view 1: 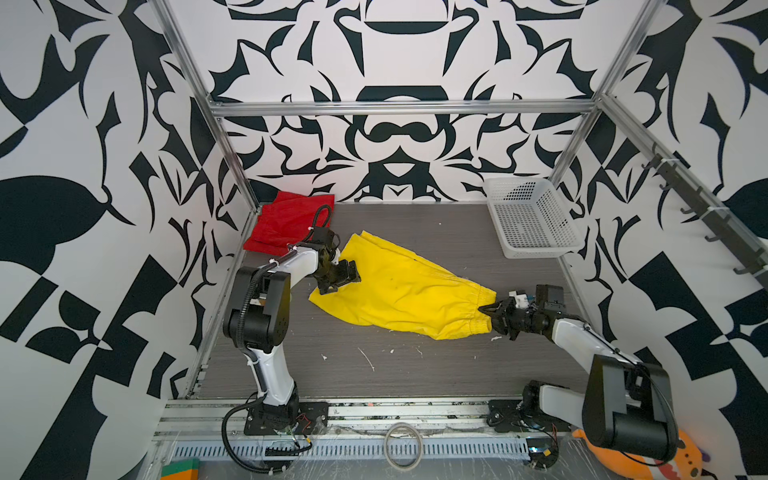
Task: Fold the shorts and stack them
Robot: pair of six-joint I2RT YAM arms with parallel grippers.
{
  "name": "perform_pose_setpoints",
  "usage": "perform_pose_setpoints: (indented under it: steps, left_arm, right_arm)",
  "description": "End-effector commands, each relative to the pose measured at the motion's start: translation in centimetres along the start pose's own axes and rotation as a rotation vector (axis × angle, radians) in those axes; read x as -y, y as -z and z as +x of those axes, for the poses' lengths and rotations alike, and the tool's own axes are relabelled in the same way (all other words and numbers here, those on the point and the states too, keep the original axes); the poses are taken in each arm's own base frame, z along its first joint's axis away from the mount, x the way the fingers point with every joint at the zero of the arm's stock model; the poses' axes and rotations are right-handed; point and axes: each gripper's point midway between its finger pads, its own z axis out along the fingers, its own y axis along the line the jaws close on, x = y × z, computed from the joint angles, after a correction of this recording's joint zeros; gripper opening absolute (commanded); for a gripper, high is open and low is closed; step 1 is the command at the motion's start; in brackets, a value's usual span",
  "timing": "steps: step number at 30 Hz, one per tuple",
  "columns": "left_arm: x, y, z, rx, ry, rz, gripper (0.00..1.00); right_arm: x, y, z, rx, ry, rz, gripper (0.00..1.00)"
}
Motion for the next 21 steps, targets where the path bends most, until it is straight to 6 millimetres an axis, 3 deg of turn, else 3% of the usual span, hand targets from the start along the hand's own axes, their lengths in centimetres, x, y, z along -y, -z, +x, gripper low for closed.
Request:
perform_pose_setpoints:
  steps: [1,5,9,15,20,21]
  left_arm:
    - [-0.2,1.3,-1.0,0.030,-0.033,-0.042,0.90]
    - [-0.1,2.9,-2.6,0.079,-0.041,-0.041,0.90]
    - [0.3,3.6,-2.9,0.086,-0.050,-0.032,0.90]
    - [0.7,2.7,-2.1,0.062,-0.017,0.024,0.88]
    - [2.3,1.5,-1.8,0.049,0.038,0.155,0.86]
    - [2.9,1.3,-1.7,0.045,0.050,0.191,0.81]
  right_arm:
    - [-1.6,0.9,-0.4,0.026,0.068,0.005,0.13]
    - [-2.4,1.9,-0.2,0.022,0.110,0.052,0.03]
    - [-4.2,4.5,-0.2,0.029,0.182,0.169,0.00]
    - [-7.1,9.3,-1.0,0.046,0.320,0.385,0.00]
    - [-11.3,11.3,-2.6,0.065,0.451,0.428,0.00]
    - [-11.9,11.4,-3.0,0.063,0.476,0.446,0.00]
